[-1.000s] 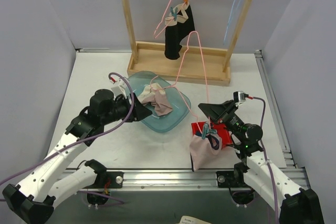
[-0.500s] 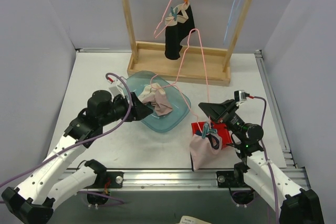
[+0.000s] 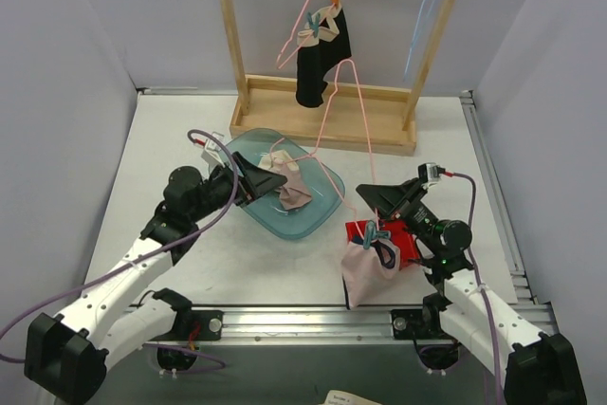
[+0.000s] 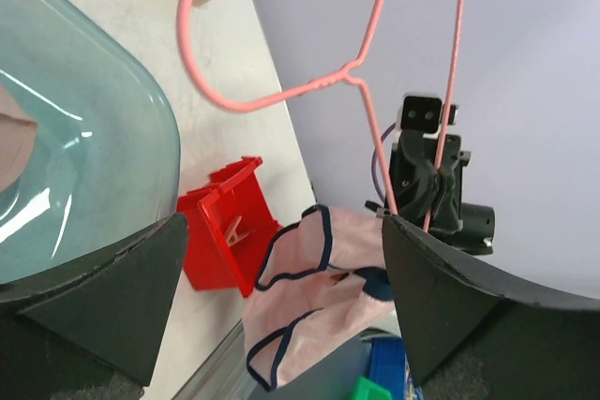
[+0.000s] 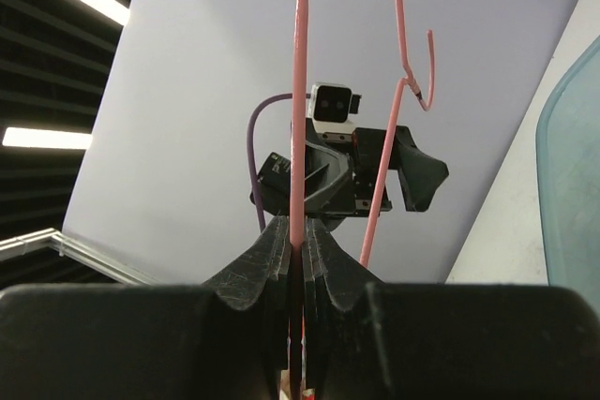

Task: Remove the underwear clipped to the hanger
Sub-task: Adjust the hanger.

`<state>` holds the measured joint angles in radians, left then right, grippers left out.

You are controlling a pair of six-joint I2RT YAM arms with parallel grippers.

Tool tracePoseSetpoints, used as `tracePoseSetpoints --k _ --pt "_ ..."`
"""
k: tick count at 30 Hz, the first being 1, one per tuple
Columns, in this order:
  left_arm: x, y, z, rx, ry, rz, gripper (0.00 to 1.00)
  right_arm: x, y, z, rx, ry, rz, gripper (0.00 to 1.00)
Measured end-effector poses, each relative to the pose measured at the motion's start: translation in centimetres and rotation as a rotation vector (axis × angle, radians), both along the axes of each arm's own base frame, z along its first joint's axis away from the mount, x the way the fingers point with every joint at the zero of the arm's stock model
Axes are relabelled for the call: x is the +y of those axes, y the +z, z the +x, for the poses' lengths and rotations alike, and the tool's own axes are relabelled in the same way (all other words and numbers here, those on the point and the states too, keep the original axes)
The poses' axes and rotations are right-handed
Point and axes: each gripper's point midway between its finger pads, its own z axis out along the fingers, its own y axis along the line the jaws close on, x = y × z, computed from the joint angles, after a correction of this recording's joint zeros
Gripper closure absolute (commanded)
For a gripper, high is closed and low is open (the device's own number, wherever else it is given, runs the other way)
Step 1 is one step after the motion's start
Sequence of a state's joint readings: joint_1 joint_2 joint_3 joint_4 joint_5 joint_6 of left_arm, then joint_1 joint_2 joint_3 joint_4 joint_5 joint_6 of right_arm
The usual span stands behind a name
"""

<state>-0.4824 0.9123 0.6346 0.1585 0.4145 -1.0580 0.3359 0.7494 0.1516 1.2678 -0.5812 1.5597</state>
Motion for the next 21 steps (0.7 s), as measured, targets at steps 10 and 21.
tracePoseSetpoints --k 10,21 --pt "-1.2 0.2 3.9 0.019 0.074 -0.020 0.06 0.5 -2.0 1.0 0.117 0.025 0.005 1.00" --pt "-1.0 -0.4 4.9 0.052 0.137 0.033 0.06 0.6 -3.1 1.7 0.190 0.029 0.017 1.00"
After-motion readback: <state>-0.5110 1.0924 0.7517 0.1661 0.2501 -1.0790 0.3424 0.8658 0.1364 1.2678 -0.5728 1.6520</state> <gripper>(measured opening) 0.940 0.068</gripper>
